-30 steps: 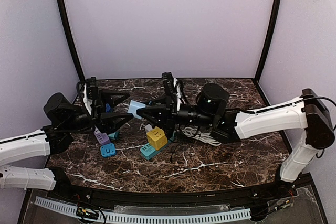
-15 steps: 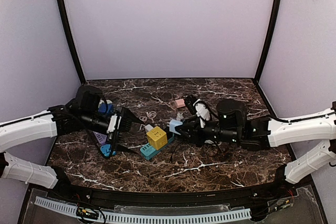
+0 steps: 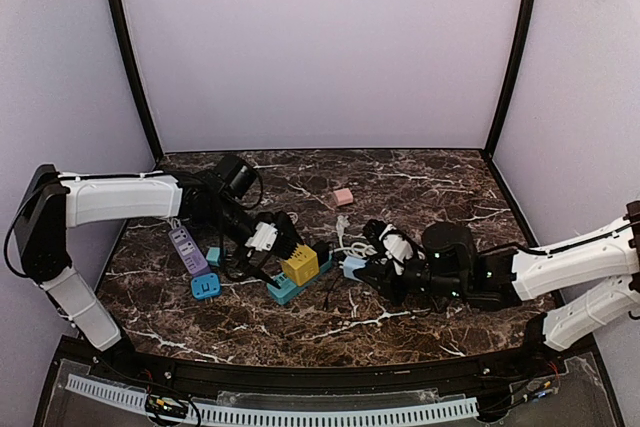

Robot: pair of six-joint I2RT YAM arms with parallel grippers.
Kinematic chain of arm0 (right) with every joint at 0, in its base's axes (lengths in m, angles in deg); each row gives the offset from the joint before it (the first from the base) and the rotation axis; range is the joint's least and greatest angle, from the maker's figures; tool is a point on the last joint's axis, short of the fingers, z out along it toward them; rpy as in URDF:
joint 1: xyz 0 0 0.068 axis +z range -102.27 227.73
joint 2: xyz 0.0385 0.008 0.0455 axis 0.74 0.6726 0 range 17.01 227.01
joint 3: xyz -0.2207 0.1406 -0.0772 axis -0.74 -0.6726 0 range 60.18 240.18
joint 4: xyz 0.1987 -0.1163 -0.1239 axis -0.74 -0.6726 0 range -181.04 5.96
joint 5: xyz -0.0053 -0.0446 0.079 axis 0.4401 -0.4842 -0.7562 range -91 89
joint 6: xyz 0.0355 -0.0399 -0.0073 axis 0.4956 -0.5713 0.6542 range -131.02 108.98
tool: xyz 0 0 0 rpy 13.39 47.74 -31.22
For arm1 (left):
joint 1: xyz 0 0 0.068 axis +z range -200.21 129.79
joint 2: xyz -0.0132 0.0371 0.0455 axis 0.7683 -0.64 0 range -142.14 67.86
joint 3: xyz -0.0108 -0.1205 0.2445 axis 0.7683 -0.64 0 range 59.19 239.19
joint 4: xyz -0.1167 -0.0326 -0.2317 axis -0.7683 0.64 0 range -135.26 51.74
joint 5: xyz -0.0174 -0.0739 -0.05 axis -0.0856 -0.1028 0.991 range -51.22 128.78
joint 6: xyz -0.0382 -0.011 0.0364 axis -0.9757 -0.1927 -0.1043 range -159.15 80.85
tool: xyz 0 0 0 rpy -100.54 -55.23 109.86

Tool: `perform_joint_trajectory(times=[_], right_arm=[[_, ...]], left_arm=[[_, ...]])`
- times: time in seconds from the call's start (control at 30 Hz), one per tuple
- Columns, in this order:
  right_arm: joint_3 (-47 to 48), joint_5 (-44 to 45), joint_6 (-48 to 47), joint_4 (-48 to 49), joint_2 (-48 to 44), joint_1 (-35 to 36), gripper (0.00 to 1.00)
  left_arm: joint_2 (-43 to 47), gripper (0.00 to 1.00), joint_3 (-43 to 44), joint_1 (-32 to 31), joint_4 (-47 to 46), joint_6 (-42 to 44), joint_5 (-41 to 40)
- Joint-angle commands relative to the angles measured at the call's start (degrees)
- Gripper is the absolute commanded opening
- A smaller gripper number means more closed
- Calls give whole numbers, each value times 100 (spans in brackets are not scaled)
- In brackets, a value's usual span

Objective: Insert the plug
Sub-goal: Insert the plug into the socket.

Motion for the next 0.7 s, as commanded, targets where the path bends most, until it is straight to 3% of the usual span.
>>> perform_joint_trajectory(times=[0.0,0.4,0.67], right_arm=[[3,31,-229,877,223,17,0],[-122,31,-432,1083,293,-4,0],[-86,-22,-644,1244,440,-49,0]], left_arm=[[-350,90,477,-18,390,424,-118],[-1339,90,1384,-18,1029,219,-524],[-1559,81,1552,-38,1250,503,-738]])
